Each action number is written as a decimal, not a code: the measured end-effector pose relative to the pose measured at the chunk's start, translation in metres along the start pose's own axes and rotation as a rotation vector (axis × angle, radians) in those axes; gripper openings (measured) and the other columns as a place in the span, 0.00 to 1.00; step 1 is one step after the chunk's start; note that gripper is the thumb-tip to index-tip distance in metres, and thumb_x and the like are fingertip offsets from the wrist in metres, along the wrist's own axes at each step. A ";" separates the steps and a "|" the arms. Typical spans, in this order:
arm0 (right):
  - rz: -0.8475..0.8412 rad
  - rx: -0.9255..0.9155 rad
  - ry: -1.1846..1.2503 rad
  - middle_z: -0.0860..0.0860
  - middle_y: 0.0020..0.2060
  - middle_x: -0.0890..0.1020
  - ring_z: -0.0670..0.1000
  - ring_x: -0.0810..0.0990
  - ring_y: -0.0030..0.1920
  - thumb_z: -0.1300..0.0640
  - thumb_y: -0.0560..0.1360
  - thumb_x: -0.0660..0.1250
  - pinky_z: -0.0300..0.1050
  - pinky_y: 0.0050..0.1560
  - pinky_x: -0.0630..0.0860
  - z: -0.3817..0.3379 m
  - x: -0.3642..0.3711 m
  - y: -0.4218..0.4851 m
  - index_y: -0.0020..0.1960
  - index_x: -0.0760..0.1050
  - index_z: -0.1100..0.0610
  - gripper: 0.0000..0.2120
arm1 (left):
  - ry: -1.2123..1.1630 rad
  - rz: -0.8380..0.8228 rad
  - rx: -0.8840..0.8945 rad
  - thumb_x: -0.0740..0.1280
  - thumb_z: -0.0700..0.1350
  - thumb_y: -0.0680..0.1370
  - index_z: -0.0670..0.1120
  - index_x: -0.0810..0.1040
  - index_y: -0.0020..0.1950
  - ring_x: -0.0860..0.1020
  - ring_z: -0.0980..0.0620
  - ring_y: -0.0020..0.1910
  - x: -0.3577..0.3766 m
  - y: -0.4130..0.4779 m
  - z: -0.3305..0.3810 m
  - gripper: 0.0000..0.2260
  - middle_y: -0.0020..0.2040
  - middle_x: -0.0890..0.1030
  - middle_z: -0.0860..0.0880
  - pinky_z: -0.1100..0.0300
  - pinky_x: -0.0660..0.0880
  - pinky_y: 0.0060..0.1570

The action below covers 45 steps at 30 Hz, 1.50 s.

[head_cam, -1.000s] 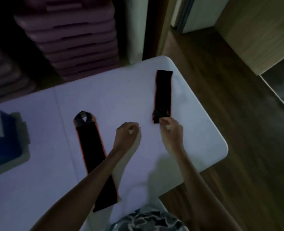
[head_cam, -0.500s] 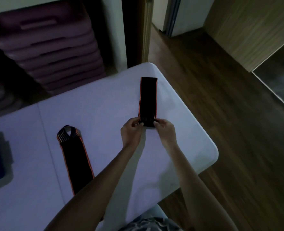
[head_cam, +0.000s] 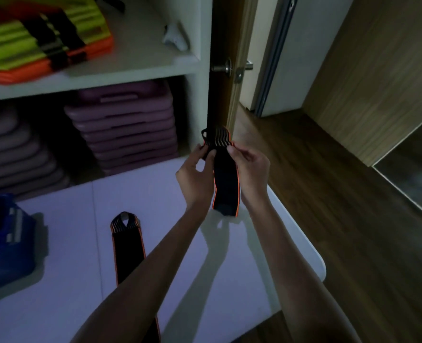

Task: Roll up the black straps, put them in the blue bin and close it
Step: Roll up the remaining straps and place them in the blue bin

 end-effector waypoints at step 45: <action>-0.351 0.206 0.234 0.58 0.43 0.82 0.57 0.81 0.48 0.65 0.74 0.69 0.55 0.59 0.78 -0.063 0.127 0.015 0.48 0.79 0.64 0.04 | -0.013 -0.377 -0.224 0.70 0.40 0.74 0.53 0.81 0.46 0.81 0.57 0.46 -0.095 -0.042 -0.094 0.07 0.43 0.84 0.54 0.50 0.77 0.56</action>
Point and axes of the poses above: each hand's wrist, its own y-axis towards the middle knuckle, its own x-axis out of the palm, z = x × y, the point moved 7 cm from there along y, towards the middle knuckle
